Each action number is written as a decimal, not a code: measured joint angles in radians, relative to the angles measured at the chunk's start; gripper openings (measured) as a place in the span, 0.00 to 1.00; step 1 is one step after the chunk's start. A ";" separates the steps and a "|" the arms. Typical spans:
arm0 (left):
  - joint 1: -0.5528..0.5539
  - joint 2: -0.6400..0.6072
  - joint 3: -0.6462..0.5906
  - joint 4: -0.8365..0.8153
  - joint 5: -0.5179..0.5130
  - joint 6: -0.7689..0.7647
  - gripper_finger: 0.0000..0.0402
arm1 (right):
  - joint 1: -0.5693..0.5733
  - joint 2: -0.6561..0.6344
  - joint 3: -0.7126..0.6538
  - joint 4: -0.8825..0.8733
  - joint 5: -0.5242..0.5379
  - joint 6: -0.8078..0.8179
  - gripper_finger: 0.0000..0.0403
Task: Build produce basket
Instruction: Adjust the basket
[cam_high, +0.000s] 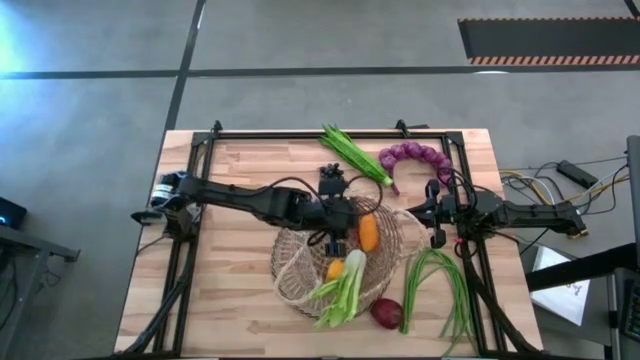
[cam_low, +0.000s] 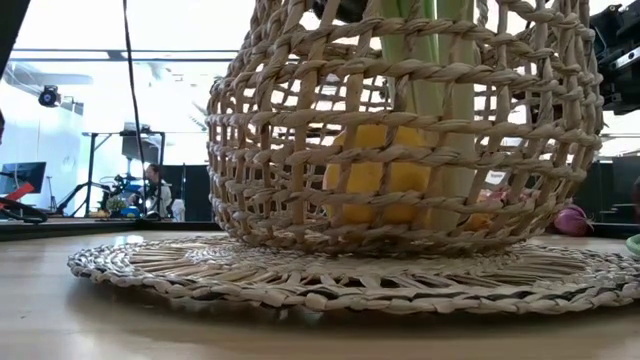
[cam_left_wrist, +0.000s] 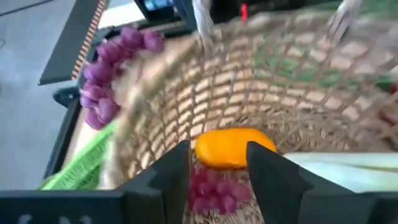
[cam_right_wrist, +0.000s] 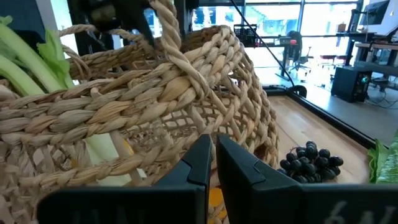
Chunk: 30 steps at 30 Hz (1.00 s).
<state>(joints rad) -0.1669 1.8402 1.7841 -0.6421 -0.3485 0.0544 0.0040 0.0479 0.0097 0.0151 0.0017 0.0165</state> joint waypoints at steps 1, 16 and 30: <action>-0.004 -0.007 0.012 -0.011 0.000 0.000 0.36 | 0.000 0.000 0.000 0.000 0.000 0.002 0.04; -0.031 0.040 0.042 -0.238 0.219 -0.233 0.29 | 0.000 0.000 0.000 0.000 0.000 0.002 0.04; -0.053 0.041 0.043 -0.857 0.146 -0.338 0.19 | 0.000 0.000 0.000 0.002 0.000 0.002 0.04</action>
<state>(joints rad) -0.2195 1.8809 1.8275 -1.4987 -0.2021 -0.2840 0.0044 0.0483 0.0101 0.0166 0.0017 0.0181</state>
